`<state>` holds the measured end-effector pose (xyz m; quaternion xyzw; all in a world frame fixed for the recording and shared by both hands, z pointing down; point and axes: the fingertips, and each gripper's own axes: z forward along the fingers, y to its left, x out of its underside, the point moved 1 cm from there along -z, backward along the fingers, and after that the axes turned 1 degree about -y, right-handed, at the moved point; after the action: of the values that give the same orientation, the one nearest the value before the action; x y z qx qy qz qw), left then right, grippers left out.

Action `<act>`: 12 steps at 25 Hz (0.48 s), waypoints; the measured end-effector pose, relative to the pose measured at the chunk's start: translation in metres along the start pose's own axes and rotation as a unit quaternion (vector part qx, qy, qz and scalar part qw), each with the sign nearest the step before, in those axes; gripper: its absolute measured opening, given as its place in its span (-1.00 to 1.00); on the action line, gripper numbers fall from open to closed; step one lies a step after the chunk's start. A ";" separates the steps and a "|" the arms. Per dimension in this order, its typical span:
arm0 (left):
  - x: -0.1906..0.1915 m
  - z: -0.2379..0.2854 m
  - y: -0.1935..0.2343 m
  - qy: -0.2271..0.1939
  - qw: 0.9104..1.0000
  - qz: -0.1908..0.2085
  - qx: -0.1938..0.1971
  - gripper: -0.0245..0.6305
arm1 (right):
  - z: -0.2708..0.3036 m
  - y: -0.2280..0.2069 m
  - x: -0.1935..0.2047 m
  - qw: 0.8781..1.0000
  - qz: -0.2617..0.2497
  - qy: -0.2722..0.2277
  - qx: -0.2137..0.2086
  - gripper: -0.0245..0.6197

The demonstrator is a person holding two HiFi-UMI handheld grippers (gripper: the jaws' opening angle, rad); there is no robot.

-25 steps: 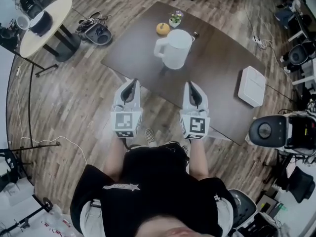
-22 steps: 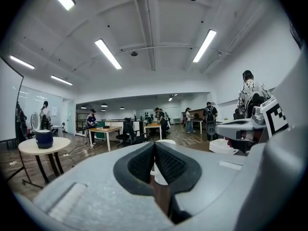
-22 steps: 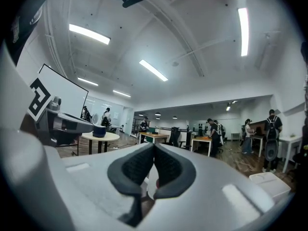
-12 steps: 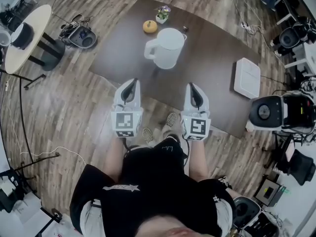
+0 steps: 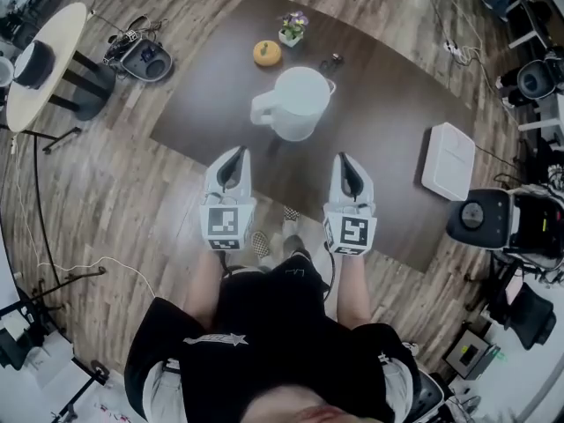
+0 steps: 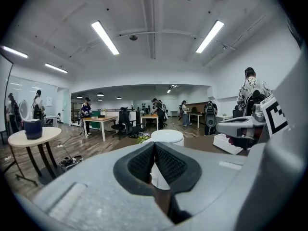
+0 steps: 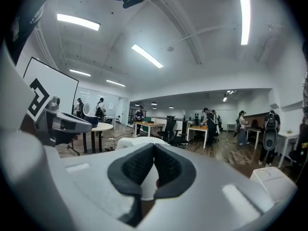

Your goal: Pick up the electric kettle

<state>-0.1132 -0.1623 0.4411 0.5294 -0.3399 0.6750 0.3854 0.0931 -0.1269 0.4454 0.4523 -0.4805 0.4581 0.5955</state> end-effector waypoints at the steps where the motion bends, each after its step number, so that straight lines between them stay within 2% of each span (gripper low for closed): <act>1: 0.004 0.008 -0.001 0.005 1.000 -0.002 -0.003 -0.89 | 0.008 -0.004 0.004 1.000 0.001 0.003 -0.004 -0.91; 6: 0.025 0.042 -0.012 0.038 0.999 -0.011 -0.017 -0.89 | 0.035 -0.029 0.032 0.999 0.009 0.033 -0.026 -0.91; 11: 0.055 0.068 0.001 0.071 0.996 -0.018 -0.042 -0.88 | 0.062 -0.040 0.055 0.998 0.006 0.051 -0.035 -0.91; 12: 0.061 0.073 0.003 0.080 0.996 -0.021 -0.043 -0.83 | 0.066 -0.041 0.058 0.998 0.006 0.054 -0.036 -0.91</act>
<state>-0.0912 -0.2167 0.5156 0.4635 -0.3254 0.6920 0.4477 0.1297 -0.1920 0.5075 0.4022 -0.4669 0.4674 0.6338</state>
